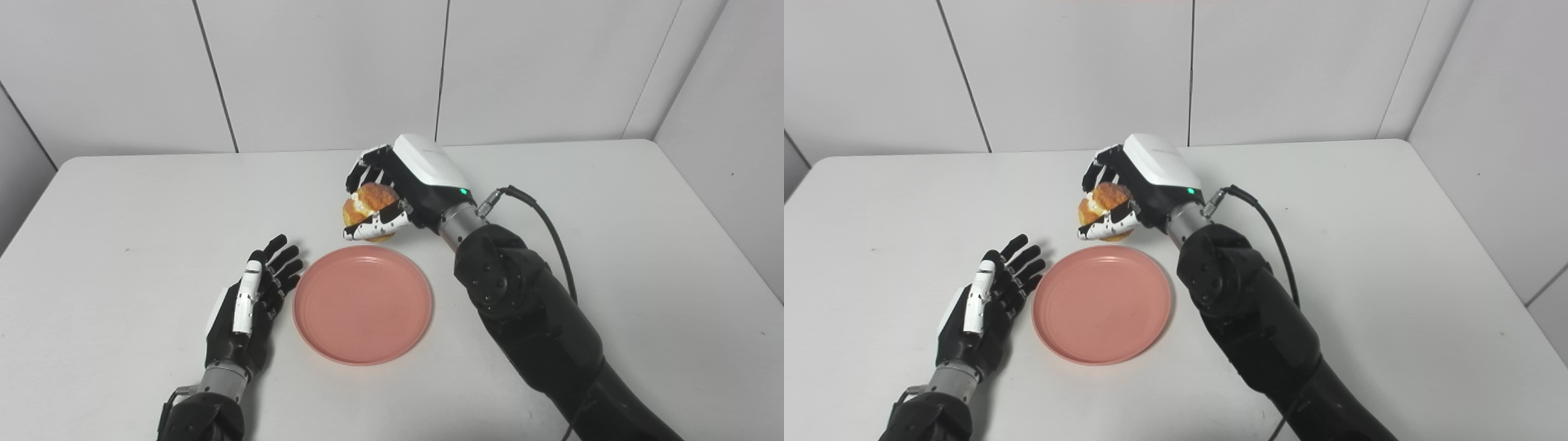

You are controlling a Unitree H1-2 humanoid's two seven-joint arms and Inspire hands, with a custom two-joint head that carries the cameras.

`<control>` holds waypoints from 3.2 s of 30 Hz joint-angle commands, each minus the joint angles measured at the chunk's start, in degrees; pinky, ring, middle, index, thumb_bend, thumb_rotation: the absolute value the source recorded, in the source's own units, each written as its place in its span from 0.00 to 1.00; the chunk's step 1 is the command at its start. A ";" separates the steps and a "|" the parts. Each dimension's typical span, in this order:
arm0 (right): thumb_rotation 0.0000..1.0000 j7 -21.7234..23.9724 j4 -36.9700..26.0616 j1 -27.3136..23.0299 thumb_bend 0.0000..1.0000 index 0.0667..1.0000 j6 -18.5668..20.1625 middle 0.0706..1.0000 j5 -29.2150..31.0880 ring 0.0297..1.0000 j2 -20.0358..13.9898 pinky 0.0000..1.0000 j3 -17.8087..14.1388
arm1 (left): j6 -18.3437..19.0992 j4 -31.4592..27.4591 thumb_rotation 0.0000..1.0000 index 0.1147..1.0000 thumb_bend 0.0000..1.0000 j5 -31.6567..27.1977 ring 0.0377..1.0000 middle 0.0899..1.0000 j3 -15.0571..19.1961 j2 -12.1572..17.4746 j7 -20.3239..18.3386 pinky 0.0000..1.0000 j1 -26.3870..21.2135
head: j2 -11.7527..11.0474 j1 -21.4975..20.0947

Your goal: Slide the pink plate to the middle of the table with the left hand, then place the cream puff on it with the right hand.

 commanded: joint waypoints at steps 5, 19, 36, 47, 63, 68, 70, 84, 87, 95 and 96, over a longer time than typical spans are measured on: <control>0.14 0.44 -1.47 -0.33 0.50 0.45 -2.06 0.43 -2.35 0.37 -0.02 0.31 1.34 | 0.93 -2.50 1.00 0.84 0.45 1.65 0.87 0.86 -0.92 -0.99 1.29 0.89 -1.14 | 0.75 2.37; 0.13 1.62 -0.27 2.80 0.50 0.45 -5.14 0.39 -3.91 0.32 -2.08 0.26 3.07 | 1.53 -2.85 1.00 0.83 0.45 2.45 0.86 0.86 -1.57 -1.72 1.89 0.89 -1.62 | 1.64 4.65; 0.13 1.45 1.85 5.28 0.50 0.45 -8.34 0.41 -5.64 0.35 -2.19 0.28 3.45 | 1.90 -3.05 1.00 0.83 0.46 3.49 0.85 0.85 -2.43 -2.48 3.26 0.87 -1.90 | 2.12 6.10; 0.15 1.73 1.32 5.64 0.51 0.46 -9.39 0.57 -7.75 0.52 -2.68 0.42 5.20 | -0.09 -2.77 1.00 0.83 0.45 5.20 0.85 0.85 -2.78 -2.79 3.55 0.86 -1.94 | 2.14 6.13; 0.28 4.42 -0.55 6.11 0.77 0.79 -9.86 0.76 -7.89 0.69 -2.80 0.57 5.74 | -9.88 -1.90 1.00 0.85 0.47 12.68 0.87 0.87 -2.96 -3.18 5.94 0.88 1.48 | 1.68 7.00; 0.30 6.52 -0.83 6.07 0.80 0.83 -9.94 0.79 -7.71 0.73 -3.12 0.63 5.81 | -12.22 -1.77 1.00 0.84 0.50 14.19 0.88 0.87 -3.11 -3.43 6.54 0.90 3.98 | 1.58 6.98; 0.35 7.09 -1.23 6.12 0.82 0.87 -10.65 0.84 -7.12 0.80 -3.46 0.74 5.69 | -13.00 -1.74 1.00 0.85 0.51 15.41 0.88 0.87 -3.53 -3.33 6.64 0.89 4.54 | 1.58 6.88; 0.76 4.73 -6.34 7.55 0.93 1.00 -13.92 0.96 -6.38 0.93 -4.36 0.91 1.74 | -14.89 -1.63 1.00 0.85 0.52 17.45 0.89 0.88 -4.45 -3.06 6.51 0.89 5.04 | 1.56 7.03; 0.80 1.94 -7.07 8.85 0.94 1.00 -14.72 0.96 -4.53 0.94 -3.88 0.90 -1.00 | -14.79 -1.85 1.00 0.86 0.51 17.75 0.89 0.89 -4.83 -2.68 6.16 0.89 5.15 | 1.52 6.91; 0.94 -4.13 -8.56 13.20 0.88 1.00 -15.72 1.00 0.88 0.98 -2.56 0.93 -8.89 | -14.82 -1.80 1.00 0.87 0.50 18.01 0.89 0.89 -5.28 -2.37 5.77 0.89 5.35 | 1.45 6.99; 0.96 -5.17 -8.38 13.78 0.85 1.00 -16.18 1.00 1.53 0.97 -2.35 0.91 -9.66 | -14.69 -1.90 1.00 0.87 0.50 18.12 0.89 0.89 -5.32 -2.37 5.78 0.89 5.35 | 1.45 7.01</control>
